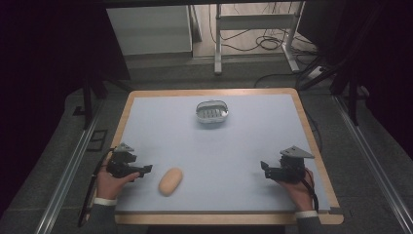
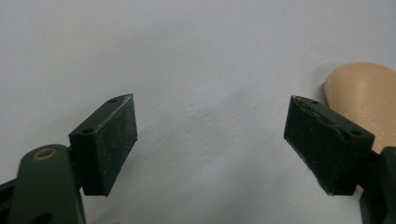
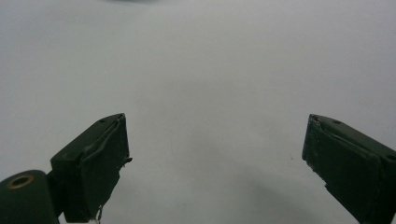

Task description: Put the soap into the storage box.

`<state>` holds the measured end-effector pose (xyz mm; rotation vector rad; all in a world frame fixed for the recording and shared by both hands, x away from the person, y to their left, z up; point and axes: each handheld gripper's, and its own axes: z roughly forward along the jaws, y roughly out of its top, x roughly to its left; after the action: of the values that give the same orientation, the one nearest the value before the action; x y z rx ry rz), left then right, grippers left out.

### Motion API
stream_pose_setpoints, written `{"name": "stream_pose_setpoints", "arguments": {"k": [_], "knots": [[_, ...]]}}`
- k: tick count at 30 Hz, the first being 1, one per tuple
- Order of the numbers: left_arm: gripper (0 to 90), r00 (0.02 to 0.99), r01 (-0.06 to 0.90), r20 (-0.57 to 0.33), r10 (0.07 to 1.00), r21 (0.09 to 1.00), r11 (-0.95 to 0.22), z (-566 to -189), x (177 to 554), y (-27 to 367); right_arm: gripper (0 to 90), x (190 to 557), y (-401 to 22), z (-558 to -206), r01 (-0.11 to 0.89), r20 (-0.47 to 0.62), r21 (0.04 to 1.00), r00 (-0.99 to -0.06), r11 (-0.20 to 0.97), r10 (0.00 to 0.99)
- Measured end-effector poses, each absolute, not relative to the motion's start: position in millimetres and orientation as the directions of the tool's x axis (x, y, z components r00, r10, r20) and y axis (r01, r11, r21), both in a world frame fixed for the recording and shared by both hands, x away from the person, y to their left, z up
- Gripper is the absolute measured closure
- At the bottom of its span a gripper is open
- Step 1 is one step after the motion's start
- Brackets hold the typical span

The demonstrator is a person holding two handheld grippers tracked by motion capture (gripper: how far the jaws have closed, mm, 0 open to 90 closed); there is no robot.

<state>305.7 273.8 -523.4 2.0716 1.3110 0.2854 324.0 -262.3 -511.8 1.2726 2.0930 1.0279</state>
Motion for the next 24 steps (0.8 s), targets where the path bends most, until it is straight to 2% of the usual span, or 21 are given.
{"name": "stream_pose_setpoints", "arguments": {"k": [8, 14, 24], "knots": [[17.6, 0.482, 0.719, -0.152, 0.863, 0.631, -0.291, -524, 308, 274, 8.4, 322, -272, -512, 0.54, 0.001, 0.798, -0.445, 0.267, 0.896], [17.6, 0.501, 0.712, -0.149, 0.853, 0.631, -0.308, -523, 308, 271, 8.9, 315, -271, -512, 0.526, -0.027, 0.801, -0.448, 0.288, 0.894], [17.7, 0.48, 0.726, -0.193, 0.856, 0.634, -0.264, -519, 308, 269, 9.8, 316, -273, -511, 0.516, -0.033, 0.805, -0.453, 0.292, 0.891]]}}
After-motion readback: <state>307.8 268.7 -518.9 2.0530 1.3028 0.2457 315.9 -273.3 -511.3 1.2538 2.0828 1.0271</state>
